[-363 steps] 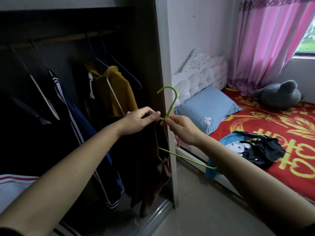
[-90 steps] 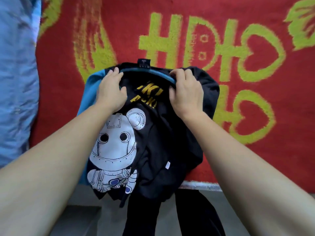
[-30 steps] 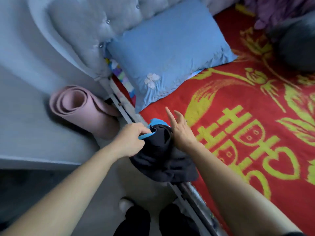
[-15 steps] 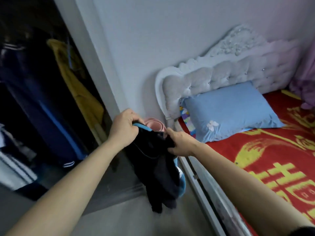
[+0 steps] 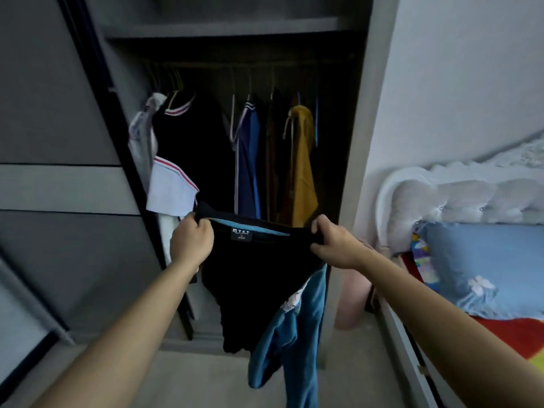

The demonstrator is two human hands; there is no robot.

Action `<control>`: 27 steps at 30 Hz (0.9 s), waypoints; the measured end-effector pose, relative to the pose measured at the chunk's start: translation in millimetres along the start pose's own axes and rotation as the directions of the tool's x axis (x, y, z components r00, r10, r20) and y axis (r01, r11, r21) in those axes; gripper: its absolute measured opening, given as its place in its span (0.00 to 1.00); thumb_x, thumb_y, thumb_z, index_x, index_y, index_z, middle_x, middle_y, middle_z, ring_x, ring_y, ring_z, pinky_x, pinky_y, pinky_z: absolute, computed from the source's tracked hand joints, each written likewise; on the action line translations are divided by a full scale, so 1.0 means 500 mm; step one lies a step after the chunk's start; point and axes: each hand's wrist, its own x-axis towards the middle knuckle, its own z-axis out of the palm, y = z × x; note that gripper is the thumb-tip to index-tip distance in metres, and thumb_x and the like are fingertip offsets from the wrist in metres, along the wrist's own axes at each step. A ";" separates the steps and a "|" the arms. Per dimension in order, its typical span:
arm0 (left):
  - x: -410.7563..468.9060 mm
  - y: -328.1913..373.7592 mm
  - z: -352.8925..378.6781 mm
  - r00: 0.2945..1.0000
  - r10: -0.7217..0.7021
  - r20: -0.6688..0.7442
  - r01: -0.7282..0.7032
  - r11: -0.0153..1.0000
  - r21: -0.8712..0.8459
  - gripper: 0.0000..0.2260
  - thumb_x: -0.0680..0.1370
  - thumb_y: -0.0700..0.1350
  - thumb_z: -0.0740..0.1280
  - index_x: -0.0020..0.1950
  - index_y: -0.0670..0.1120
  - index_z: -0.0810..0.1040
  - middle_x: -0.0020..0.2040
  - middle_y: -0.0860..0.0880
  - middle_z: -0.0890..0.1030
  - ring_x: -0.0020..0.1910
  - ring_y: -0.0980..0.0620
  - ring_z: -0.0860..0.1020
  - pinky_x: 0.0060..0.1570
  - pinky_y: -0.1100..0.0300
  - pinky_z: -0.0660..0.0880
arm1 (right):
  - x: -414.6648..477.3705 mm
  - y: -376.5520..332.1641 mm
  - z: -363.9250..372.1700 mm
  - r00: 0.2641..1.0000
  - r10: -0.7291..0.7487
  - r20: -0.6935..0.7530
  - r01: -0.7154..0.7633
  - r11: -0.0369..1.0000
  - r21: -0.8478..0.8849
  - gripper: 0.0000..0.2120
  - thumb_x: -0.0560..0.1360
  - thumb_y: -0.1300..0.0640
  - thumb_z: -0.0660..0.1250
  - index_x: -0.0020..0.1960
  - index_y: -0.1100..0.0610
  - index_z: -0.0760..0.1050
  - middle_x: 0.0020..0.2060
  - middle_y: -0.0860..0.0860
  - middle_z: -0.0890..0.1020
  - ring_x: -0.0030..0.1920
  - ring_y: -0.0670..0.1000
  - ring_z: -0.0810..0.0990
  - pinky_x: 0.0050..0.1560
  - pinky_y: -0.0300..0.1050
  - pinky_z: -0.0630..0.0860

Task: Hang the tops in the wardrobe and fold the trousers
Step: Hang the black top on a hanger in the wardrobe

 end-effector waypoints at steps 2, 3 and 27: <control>0.024 -0.021 -0.020 0.999 -0.023 -0.044 0.020 0.997 -0.068 0.09 0.77 0.43 0.55 0.47 0.42 0.74 0.48 0.40 0.79 0.48 0.37 0.76 0.47 0.51 0.69 | 0.031 -0.051 0.031 0.992 0.030 0.119 -0.063 0.958 0.280 0.17 0.71 0.55 0.70 0.55 0.49 0.66 0.49 0.53 0.78 0.45 0.52 0.81 0.39 0.40 0.77; 0.037 -0.030 -0.028 0.998 -0.036 -0.059 0.030 0.995 -0.095 0.09 0.77 0.42 0.55 0.45 0.42 0.73 0.47 0.39 0.79 0.47 0.38 0.76 0.46 0.51 0.69 | 0.047 -0.068 0.047 0.980 0.040 0.193 -0.116 0.909 0.401 0.19 0.71 0.55 0.71 0.59 0.51 0.68 0.52 0.56 0.79 0.48 0.57 0.83 0.42 0.46 0.81; 0.641 -0.118 -0.016 0.999 -0.035 -0.022 0.035 0.999 0.029 0.11 0.70 0.57 0.74 0.38 0.51 0.78 0.32 0.54 0.81 0.33 0.52 0.81 0.32 0.56 0.78 | 0.718 -0.232 0.041 0.812 0.109 -0.573 0.096 0.944 0.316 0.16 0.74 0.40 0.63 0.38 0.51 0.74 0.32 0.47 0.81 0.37 0.49 0.81 0.41 0.54 0.80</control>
